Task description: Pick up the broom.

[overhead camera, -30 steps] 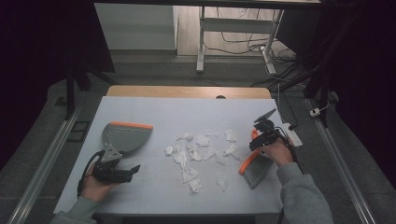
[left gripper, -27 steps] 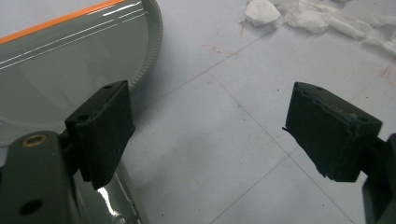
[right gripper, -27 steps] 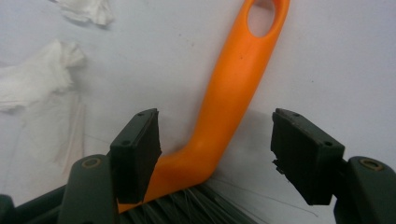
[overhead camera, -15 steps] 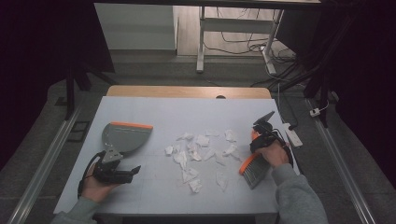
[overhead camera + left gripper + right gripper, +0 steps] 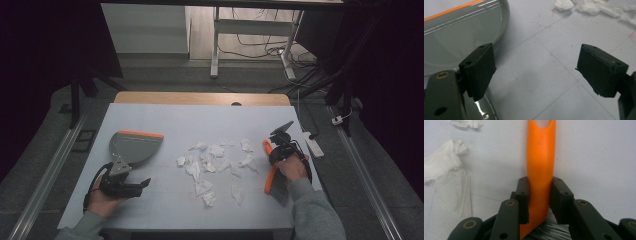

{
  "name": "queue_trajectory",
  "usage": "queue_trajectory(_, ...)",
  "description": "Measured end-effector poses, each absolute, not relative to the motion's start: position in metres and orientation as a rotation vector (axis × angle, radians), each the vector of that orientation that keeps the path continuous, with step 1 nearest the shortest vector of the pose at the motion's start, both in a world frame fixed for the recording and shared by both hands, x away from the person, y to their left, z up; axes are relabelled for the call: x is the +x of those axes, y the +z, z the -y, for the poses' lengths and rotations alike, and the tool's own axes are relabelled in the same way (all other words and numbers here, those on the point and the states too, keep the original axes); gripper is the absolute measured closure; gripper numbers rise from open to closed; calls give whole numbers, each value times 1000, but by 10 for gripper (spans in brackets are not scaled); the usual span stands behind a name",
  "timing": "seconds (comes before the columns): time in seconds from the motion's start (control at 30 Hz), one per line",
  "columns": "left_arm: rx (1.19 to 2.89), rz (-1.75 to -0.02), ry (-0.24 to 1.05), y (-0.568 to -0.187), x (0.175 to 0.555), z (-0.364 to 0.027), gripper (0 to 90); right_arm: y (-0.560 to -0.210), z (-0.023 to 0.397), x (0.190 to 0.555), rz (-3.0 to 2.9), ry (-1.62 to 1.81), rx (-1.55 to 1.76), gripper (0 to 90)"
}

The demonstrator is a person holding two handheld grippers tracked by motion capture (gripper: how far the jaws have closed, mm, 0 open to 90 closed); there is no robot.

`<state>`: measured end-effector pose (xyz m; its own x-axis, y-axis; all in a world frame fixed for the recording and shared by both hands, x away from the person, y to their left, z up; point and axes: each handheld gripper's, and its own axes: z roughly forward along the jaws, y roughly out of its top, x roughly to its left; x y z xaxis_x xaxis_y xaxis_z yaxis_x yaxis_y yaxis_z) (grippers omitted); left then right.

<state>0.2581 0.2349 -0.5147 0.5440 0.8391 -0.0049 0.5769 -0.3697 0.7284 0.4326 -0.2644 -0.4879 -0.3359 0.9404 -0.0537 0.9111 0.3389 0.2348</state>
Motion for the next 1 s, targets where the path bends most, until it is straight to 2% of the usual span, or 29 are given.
queue_trajectory(0.37, 2091, -1148, 483, -516, 260, -236, 160, -477, 276, 429, -2550, 390, 1555, 700)
queue_trajectory(0.67, 2089, -1162, 485, -517, 261, -234, 160, -449, 298, 409, -2548, 773, 1480, 701)
queue_trajectory(1.0, 2095, -1177, 488, -516, 266, -226, 160, -435, 330, 389, -2423, 1153, 1397, 700)
